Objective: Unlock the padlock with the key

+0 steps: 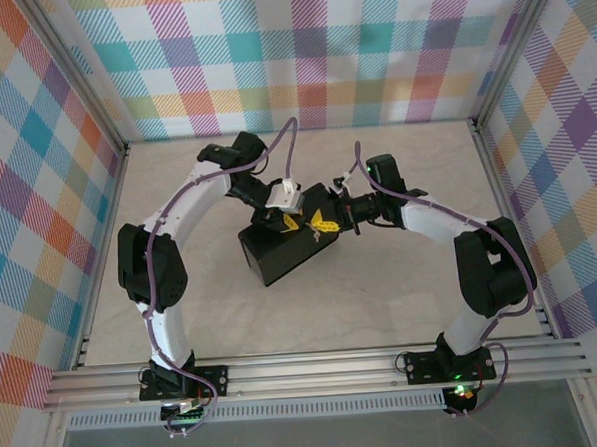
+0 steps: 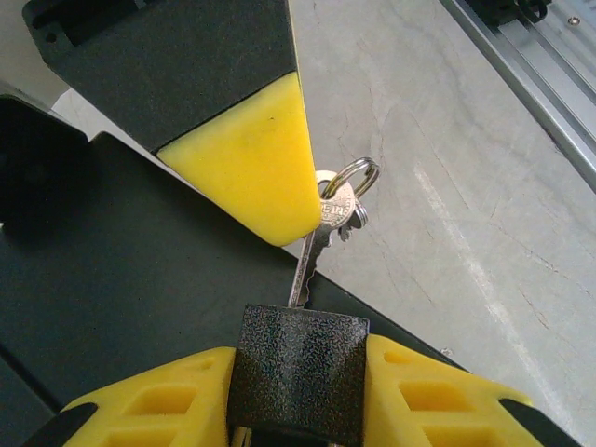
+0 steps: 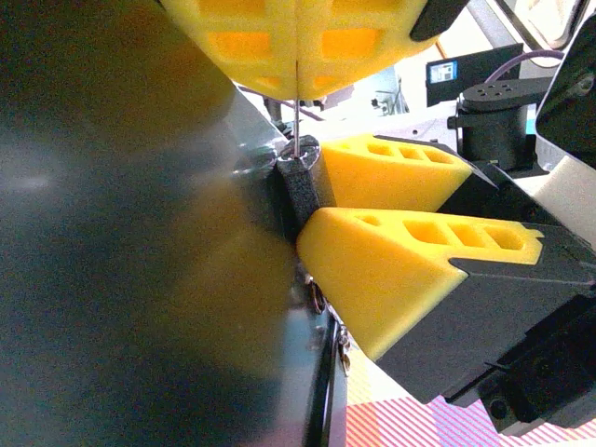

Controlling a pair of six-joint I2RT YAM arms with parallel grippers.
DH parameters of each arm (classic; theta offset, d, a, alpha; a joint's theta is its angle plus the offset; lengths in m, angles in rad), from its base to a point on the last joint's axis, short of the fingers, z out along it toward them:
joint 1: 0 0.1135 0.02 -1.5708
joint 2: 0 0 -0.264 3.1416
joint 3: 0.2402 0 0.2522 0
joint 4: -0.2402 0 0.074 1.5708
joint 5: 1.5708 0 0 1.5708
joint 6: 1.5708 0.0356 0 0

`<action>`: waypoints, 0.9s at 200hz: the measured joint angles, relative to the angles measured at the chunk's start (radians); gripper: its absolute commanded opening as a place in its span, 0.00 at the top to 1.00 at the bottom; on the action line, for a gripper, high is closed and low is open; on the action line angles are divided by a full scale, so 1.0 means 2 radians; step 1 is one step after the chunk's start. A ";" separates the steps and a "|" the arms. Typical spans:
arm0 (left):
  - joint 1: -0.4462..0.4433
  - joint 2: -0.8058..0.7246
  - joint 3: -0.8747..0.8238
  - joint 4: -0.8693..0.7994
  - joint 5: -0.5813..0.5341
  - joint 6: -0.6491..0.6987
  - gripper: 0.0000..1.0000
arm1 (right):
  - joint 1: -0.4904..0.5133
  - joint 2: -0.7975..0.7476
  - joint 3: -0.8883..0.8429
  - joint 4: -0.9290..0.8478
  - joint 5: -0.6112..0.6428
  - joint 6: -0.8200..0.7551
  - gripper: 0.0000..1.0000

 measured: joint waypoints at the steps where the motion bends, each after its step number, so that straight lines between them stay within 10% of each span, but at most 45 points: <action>1: 0.000 0.000 0.000 0.000 0.000 0.000 0.67 | 0.000 0.000 0.000 0.001 0.000 0.001 1.00; 180: 0.007 0.000 -0.004 -0.003 0.018 0.028 0.70 | -0.001 -0.003 -0.006 -0.007 -0.005 -0.048 1.00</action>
